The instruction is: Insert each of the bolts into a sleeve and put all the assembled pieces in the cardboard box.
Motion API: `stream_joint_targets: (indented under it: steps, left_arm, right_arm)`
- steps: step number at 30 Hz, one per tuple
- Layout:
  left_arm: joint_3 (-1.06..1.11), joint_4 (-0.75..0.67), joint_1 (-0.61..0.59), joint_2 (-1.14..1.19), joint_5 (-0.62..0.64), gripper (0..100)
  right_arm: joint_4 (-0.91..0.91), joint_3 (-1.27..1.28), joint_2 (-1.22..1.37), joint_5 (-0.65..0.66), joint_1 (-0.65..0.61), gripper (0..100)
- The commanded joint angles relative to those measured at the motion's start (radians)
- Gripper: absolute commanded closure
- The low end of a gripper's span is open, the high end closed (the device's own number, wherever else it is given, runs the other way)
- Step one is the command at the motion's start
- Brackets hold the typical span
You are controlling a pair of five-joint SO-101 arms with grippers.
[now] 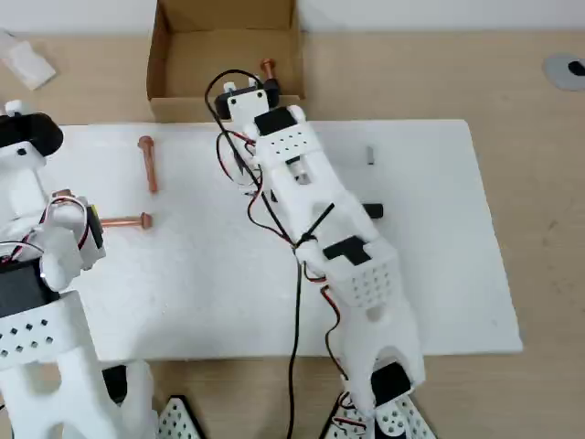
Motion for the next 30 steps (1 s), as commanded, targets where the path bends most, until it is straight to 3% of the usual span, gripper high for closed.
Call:
stream_joint_targets:
  steps: [1, 12, 19, 26, 30]
  left_arm:
    - [-0.003, -0.014, 0.011, -0.027, 0.006, 99]
    - [-0.003, -0.014, 0.009, -0.027, 0.006, 99]
    - [-0.003, -0.014, 0.009, -0.027, 0.006, 99]
    - [-0.003, -0.012, 0.009, -0.027, 0.005, 99]
    - [-0.003, -0.012, 0.009, -0.027, 0.005, 99]
  right_arm:
    - [0.002, -0.054, -0.007, 0.000, -0.005, 77.8]
    - [0.006, -0.047, -0.005, 0.048, -0.005, 77.9]
    - [0.003, -0.047, -0.005, 0.048, -0.004, 91.1]
    - [0.008, -0.047, -0.005, 0.048, -0.004, 92.7]
    - [0.009, -0.051, -0.007, 0.048, -0.004, 99.1]
